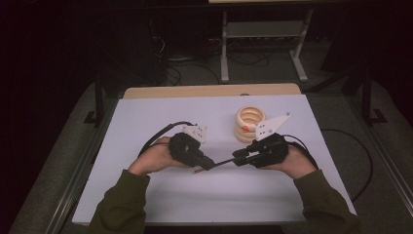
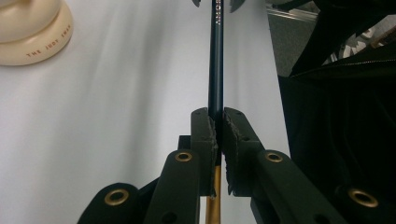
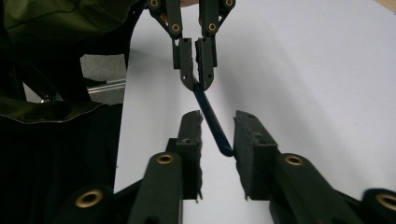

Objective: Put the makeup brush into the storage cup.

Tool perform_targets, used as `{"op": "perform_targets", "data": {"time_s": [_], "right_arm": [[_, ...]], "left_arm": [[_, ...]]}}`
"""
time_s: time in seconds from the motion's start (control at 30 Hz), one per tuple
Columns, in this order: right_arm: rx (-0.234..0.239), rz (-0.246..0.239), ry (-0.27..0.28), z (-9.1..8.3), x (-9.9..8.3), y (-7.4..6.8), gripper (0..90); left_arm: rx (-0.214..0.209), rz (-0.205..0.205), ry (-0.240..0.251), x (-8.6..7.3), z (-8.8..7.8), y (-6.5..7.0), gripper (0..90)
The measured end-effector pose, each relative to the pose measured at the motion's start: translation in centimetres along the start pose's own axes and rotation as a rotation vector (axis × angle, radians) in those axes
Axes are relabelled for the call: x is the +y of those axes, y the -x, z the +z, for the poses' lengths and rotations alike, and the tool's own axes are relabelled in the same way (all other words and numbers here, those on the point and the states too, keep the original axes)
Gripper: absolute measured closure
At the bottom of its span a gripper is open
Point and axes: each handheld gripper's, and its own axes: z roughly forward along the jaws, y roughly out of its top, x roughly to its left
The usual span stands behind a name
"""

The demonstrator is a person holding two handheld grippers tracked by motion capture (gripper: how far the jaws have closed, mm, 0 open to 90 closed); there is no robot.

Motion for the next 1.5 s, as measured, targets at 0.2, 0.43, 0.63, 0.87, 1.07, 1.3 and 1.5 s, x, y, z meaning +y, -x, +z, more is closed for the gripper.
{"op": "perform_targets", "data": {"time_s": [0.2, 0.43, 0.63, 0.87, 1.07, 1.3, 1.5], "right_arm": [[0.018, 0.001, -0.01, 0.2, 0.0, 0.0, 80.3], [0.038, -0.002, -0.017, 0.2, 0.0, 0.0, 83.3], [0.053, -0.011, -0.021, 0.2, 0.0, 0.0, 85.0], [0.051, -0.018, -0.029, 0.1, 0.0, 0.0, 85.1], [0.041, -0.023, -0.023, -0.1, 0.0, 0.0, 85.1], [0.035, -0.006, -0.012, -0.7, 0.1, -0.2, 85.1], [0.016, -0.008, 0.013, -1.3, -0.1, -0.2, 85.1]], "left_arm": [[-0.002, 0.003, 0.003, 0.0, 0.0, 0.0, 83.1], [-0.001, 0.015, 0.002, 0.0, 0.0, 0.1, 83.0], [-0.003, 0.028, 0.006, 0.0, 0.1, 0.1, 82.8], [-0.011, 0.038, 0.002, 0.0, 0.1, 0.1, 82.0], [-0.007, 0.053, 0.004, -0.1, 0.3, 0.1, 71.3], [0.017, 0.054, 0.055, -0.2, -0.3, 0.0, 53.2], [0.042, 0.058, 0.14, -0.7, -1.3, -0.4, 44.9]]}}
